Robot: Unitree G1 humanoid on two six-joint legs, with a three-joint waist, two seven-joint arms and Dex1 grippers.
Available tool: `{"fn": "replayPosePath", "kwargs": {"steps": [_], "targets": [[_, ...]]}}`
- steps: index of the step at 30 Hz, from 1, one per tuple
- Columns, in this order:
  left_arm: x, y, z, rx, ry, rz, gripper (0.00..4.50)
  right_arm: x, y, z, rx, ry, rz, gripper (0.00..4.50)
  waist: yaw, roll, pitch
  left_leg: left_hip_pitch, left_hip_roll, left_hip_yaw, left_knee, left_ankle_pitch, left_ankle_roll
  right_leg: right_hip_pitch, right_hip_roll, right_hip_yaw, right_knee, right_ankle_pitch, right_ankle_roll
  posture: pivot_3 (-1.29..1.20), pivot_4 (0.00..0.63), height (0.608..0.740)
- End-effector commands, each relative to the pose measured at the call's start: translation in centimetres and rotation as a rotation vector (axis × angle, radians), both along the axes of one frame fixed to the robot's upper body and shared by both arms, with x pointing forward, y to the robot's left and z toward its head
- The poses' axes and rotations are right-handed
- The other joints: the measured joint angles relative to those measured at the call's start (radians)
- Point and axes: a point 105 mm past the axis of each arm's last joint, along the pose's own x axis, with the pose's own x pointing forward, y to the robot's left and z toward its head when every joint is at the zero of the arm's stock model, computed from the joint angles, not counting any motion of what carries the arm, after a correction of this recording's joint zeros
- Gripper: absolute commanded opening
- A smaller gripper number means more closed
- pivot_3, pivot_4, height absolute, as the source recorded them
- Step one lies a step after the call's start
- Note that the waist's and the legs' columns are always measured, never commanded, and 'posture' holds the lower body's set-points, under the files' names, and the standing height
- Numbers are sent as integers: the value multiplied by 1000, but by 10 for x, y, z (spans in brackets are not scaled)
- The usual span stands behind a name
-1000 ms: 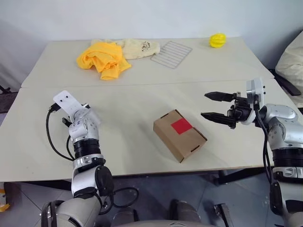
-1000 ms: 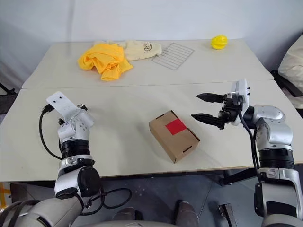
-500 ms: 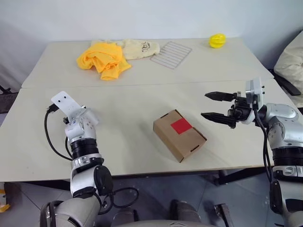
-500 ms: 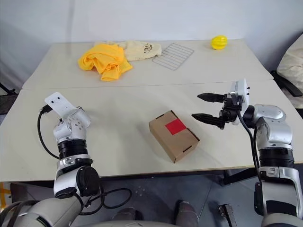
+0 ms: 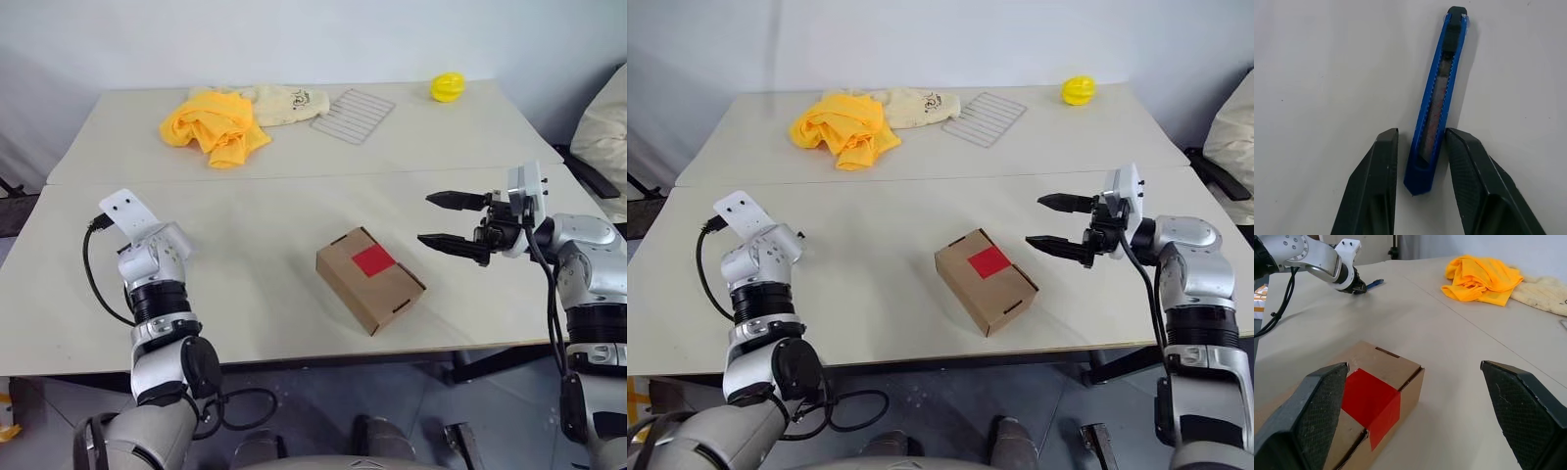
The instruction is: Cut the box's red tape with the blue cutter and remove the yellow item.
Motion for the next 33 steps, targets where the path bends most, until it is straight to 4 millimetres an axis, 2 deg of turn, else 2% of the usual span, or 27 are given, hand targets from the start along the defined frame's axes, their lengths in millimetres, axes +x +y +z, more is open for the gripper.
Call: {"fn": "replayPosePath", "kwargs": {"steps": [1,5,13,18,23,30,33], "targets": [[-8,1,-23,-47,88,-3,1222,-2,-5,16,-9,-64,-14,4500,-1,0,0,0,0,0,0,0,0,0,0,0,0,0,0,0,150,740],[-12,8,-22,-33,91,2,261,-2,-6,16,-10,-65,-17,4500,-4,0,0,1,0,1,-1,0,0,0,0,1,0,0,0,0,150,740],[-25,24,-11,36,151,-104,261,-4,-9,18,-15,-68,-32,4500,-14,0,0,3,0,3,-4,0,0,0,0,2,0,0,0,0,150,740],[-29,24,-3,126,229,-242,261,-6,-11,17,-17,-66,-42,4500,-25,0,0,3,0,3,-5,0,0,0,0,2,-1,0,0,0,150,740],[-27,18,-5,182,271,-331,261,-5,-10,15,-17,-63,-45,4500,-24,0,0,3,0,3,-4,0,0,-1,0,2,-1,0,0,0,150,740],[-27,9,-4,218,324,-381,2044,-3,-9,15,-15,-66,-51,4500,-8,0,0,3,0,3,-4,0,0,0,0,2,-1,0,0,0,150,740],[-26,12,2,222,286,-372,2044,-4,-10,15,-18,-65,-56,4500,0,0,0,3,0,3,-4,0,0,0,0,2,-1,0,0,0,150,740]]}}
